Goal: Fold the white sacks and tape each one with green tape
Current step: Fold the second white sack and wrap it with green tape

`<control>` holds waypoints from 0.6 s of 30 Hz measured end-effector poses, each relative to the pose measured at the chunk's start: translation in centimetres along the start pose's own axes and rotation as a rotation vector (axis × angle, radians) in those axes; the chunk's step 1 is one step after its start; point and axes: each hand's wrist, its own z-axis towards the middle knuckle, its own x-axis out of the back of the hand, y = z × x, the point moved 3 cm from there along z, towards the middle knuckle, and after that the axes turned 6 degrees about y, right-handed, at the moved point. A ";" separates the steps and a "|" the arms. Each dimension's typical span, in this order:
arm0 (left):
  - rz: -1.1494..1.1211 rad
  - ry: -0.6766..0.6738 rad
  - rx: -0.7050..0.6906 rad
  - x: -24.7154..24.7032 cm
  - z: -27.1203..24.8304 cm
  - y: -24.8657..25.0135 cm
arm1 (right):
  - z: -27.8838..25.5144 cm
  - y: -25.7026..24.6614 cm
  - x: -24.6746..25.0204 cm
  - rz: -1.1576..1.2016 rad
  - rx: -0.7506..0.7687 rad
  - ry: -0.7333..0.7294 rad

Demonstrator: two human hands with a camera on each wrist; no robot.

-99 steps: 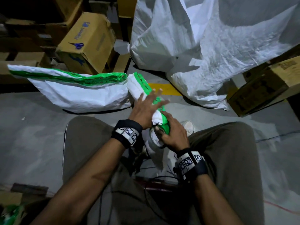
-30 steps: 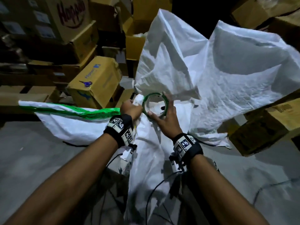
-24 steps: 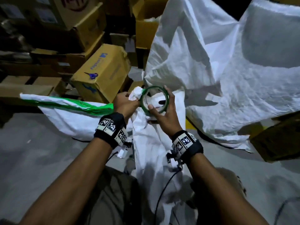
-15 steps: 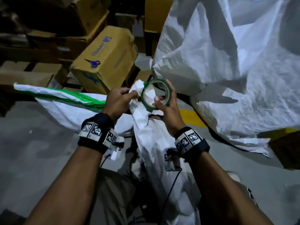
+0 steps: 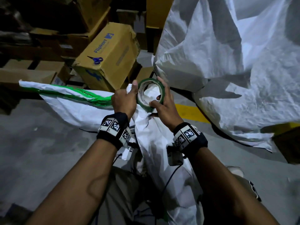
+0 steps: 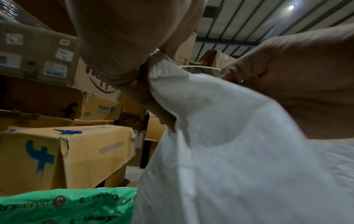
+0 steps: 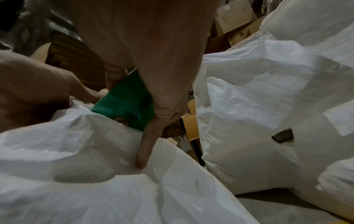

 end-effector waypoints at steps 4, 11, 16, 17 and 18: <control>-0.023 0.052 0.076 -0.1 0.3 -0.1 | 0.0 -0.8 0.7 -0.073 0.041 -0.053; -0.071 0.116 0.240 -0.1 1.7 -1.4 | -0.4 -2.9 2.1 -0.337 0.154 -0.165; -0.106 0.063 0.458 0.5 4.0 -3.4 | -2.9 -3.6 1.2 -0.739 -0.005 -0.569; -0.147 0.044 0.484 0.5 4.3 -3.8 | -3.6 -3.5 0.8 -0.822 0.008 -0.605; -0.219 0.022 0.504 0.4 4.3 -4.1 | -4.2 -3.4 0.3 -0.879 0.029 -0.610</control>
